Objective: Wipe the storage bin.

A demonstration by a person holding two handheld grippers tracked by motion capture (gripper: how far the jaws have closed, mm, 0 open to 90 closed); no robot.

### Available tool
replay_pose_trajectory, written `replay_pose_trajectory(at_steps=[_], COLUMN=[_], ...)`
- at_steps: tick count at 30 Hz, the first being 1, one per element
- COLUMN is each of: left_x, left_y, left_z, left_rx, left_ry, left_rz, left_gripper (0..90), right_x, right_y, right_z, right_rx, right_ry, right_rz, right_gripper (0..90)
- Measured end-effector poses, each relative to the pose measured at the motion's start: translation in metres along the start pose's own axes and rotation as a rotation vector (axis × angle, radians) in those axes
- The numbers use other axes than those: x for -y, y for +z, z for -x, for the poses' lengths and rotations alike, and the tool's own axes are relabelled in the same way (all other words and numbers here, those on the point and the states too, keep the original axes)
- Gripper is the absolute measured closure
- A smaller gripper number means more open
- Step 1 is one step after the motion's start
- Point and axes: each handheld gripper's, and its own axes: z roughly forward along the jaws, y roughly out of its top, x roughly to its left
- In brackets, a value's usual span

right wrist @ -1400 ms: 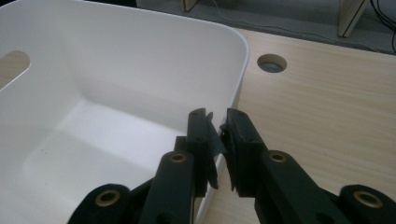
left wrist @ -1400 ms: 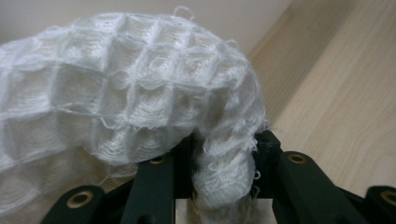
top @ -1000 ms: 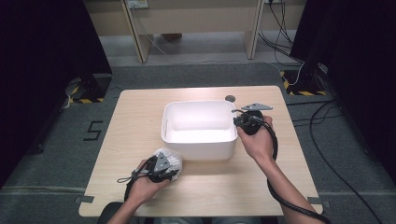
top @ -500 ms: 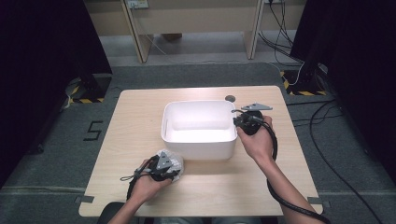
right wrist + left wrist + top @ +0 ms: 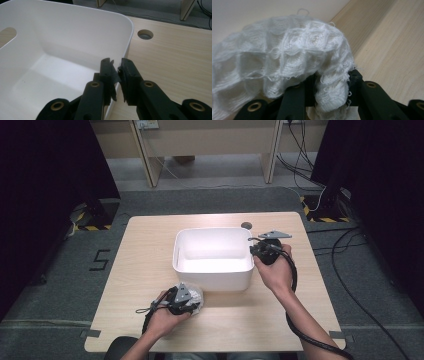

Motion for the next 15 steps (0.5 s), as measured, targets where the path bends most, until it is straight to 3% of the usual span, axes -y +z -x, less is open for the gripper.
replay_pose_trajectory(at_steps=[7, 15], left_x=[-0.005, -0.014], left_y=[-0.001, -0.015], left_z=[0.003, 0.005], left_rx=[0.004, -0.017], left_ry=[0.001, 0.007], left_rz=[0.022, 0.070], left_gripper=[67.7, 67.8], right_x=[0.000, 0.000], right_y=[0.000, 0.000], right_z=[0.000, 0.000], right_rx=[-0.001, 0.000], right_ry=[0.002, 0.000], right_rz=[0.000, 0.002], right_gripper=[80.6, 80.6])
